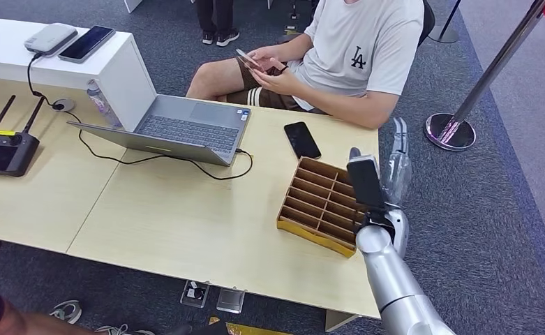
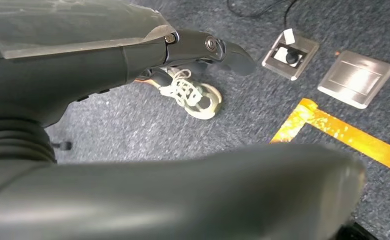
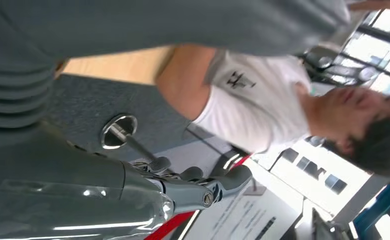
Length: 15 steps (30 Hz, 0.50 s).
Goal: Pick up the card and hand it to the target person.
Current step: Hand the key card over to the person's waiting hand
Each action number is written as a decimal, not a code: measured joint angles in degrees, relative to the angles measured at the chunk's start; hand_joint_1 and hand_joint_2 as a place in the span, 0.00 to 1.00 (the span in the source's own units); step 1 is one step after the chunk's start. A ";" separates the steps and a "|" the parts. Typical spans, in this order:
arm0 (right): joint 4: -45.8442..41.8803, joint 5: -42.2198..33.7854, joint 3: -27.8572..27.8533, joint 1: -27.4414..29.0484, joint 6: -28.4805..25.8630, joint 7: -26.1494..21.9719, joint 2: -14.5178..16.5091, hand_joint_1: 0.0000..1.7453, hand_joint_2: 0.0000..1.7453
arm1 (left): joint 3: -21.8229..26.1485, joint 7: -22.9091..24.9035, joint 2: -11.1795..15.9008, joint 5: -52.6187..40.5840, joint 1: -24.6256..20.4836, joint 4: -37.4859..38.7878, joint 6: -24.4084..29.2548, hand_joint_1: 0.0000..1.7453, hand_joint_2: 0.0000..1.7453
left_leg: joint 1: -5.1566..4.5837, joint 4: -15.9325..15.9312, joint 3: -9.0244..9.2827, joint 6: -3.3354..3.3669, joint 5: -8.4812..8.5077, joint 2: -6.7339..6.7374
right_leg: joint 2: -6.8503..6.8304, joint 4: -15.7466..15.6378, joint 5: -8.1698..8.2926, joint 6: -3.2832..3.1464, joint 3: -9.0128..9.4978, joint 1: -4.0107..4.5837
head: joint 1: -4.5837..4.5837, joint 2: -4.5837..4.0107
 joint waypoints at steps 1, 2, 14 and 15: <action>-0.76 -0.33 -1.45 1.31 -0.27 -0.66 -0.92 0.00 0.25 | 0.18 -0.05 0.00 0.21 0.24 0.00 0.16 0.00 0.00 | 0.00 0.00 -0.01 0.00 0.00 0.00 | 0.00 0.00 0.00 0.00 -0.01 0.00 | 0.01 0.00; -1.64 -0.37 -3.06 2.69 -0.52 -1.25 -1.75 0.00 0.50 | 0.36 -0.13 0.00 0.47 0.46 0.00 0.31 0.00 0.00 | 0.00 0.00 -0.02 0.00 -0.01 0.00 | 0.00 0.00 0.00 0.00 -0.02 0.00 | 0.00 0.00; 4.19 -0.44 -42.20 21.47 -0.44 -3.21 -11.68 0.00 1.00 | 2.66 -2.61 0.16 1.97 3.61 0.00 1.41 0.00 0.00 | 0.00 0.00 -0.10 0.09 -0.20 -0.19 | -0.18 -0.16 -0.11 0.09 0.04 -0.01 | 0.04 0.00; 7.04 -0.12 -44.38 22.23 0.12 -0.94 -12.38 0.00 1.00 | 2.73 -2.74 0.17 1.97 3.58 0.00 1.20 0.00 0.00 | 0.00 0.00 -0.09 0.08 -0.21 -0.17 | -0.16 -0.17 -0.11 0.09 0.04 -0.01 | 0.06 0.00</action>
